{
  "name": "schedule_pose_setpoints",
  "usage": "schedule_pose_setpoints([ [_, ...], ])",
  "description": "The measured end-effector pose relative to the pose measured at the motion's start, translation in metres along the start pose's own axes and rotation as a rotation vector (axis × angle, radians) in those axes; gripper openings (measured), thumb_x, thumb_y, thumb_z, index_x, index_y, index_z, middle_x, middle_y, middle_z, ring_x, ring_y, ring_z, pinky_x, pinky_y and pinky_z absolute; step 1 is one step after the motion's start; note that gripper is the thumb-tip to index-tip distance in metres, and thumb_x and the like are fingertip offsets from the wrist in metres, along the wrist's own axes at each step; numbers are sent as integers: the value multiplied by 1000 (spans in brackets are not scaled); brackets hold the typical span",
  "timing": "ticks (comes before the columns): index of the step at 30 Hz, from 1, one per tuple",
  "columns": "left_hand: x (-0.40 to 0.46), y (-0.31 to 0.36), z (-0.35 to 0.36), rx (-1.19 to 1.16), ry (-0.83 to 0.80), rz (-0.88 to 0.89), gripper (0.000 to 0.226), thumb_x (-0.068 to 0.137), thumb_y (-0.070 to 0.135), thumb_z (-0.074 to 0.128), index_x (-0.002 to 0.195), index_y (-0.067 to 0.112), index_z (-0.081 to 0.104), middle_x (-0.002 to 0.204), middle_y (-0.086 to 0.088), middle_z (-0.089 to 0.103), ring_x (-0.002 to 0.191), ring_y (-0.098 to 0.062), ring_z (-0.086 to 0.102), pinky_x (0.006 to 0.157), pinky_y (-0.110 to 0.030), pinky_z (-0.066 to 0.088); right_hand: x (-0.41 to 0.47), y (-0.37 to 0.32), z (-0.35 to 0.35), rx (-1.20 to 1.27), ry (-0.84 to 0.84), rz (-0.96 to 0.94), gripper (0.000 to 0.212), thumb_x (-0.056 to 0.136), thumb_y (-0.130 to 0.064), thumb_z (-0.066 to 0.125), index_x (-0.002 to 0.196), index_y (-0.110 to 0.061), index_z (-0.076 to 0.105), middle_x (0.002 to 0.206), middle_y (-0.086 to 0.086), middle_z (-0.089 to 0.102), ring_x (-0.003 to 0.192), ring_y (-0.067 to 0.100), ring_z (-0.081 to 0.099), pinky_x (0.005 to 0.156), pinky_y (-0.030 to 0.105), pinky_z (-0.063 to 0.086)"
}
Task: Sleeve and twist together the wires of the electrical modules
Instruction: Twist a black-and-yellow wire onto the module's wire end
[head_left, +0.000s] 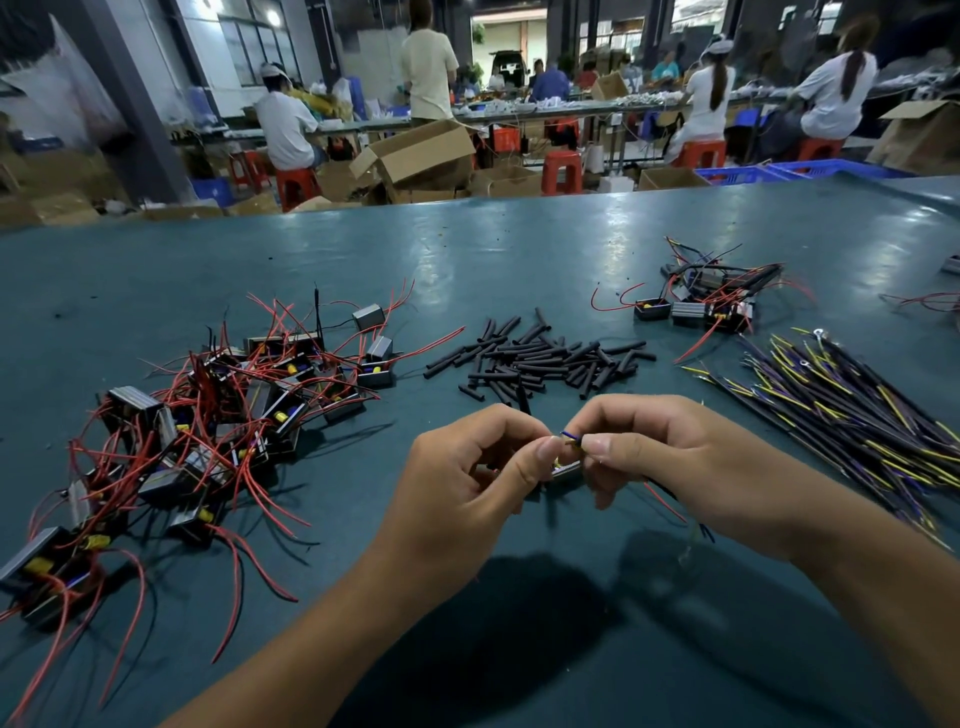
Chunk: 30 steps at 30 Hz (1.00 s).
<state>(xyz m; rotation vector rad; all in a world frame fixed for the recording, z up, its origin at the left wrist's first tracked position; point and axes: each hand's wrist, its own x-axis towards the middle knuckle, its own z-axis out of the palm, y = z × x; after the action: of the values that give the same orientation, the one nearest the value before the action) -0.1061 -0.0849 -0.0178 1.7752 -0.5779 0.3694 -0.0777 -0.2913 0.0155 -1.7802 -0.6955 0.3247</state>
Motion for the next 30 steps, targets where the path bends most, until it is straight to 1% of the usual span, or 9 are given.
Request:
schedule_pose_setpoints([
  [3, 1, 0, 0, 121, 15, 63, 10, 95, 38, 63, 91, 30, 68, 70, 15, 62, 53, -1, 50, 52, -15, 37, 1, 0, 4, 92, 25, 20, 27, 97, -34, 57, 82, -12, 61, 64, 0, 43, 55, 14, 39, 49, 23, 40],
  [6, 0, 0, 1, 97, 12, 43, 10, 96, 36, 62, 90, 31, 68, 68, 17, 60, 51, -1, 49, 51, -12, 36, 1, -1, 6, 127, 30, 39, 24, 95, -36, 52, 79, -21, 61, 60, -8, 37, 51, 9, 27, 44, 17, 27],
  [12, 1, 5, 5, -193, 11, -182, 21, 91, 32, 66, 77, 16, 68, 58, -7, 57, 43, -14, 48, 40, -21, 37, 3, 0, 4, 14, 54, -8, 28, 96, -45, 52, 81, -22, 60, 62, -6, 38, 55, 12, 28, 46, 20, 26],
  [14, 1, 8, 7, -346, 1, -308, 22, 91, 22, 66, 69, 18, 67, 56, -5, 56, 40, -12, 45, 37, -18, 34, 2, -1, 3, -6, 54, -34, 28, 94, -45, 53, 83, -20, 60, 60, -11, 40, 53, 10, 31, 47, 18, 28],
  [17, 0, 13, 10, -569, -64, -510, 24, 89, 21, 67, 65, 19, 66, 55, 0, 53, 38, -9, 41, 35, -15, 30, 2, 0, 4, -58, 34, -94, 19, 92, -35, 61, 84, -19, 62, 63, -15, 52, 55, 0, 42, 52, 11, 36],
  [20, 0, 12, 11, -528, -74, -474, 26, 94, 19, 63, 68, 19, 67, 56, 0, 54, 41, -11, 43, 37, -18, 32, 3, 0, 6, -113, 38, -108, 17, 88, -33, 66, 82, -17, 64, 62, -13, 55, 56, -1, 44, 54, 10, 36],
  [25, -2, 7, 9, -224, -50, -238, 23, 92, 33, 64, 82, 13, 68, 59, -12, 56, 46, -16, 47, 41, -28, 39, 2, -1, 6, -112, 60, -100, 13, 84, -30, 68, 82, -18, 63, 76, 4, 63, 68, 14, 54, 66, 26, 45],
  [28, -2, 6, 10, -214, -56, -206, 23, 88, 35, 62, 85, 13, 68, 61, -15, 57, 49, -16, 49, 42, -28, 41, 1, -2, 7, -105, 83, -106, 22, 77, -38, 67, 82, -18, 62, 82, 15, 63, 70, 36, 56, 68, 52, 44],
  [30, -2, 6, 11, -218, -51, -204, 19, 87, 30, 62, 84, 12, 68, 60, -7, 57, 49, -15, 49, 42, -27, 42, 2, -3, 7, -110, 93, -110, 25, 75, -41, 66, 82, -17, 63, 82, 18, 62, 72, 40, 56, 70, 59, 44],
])
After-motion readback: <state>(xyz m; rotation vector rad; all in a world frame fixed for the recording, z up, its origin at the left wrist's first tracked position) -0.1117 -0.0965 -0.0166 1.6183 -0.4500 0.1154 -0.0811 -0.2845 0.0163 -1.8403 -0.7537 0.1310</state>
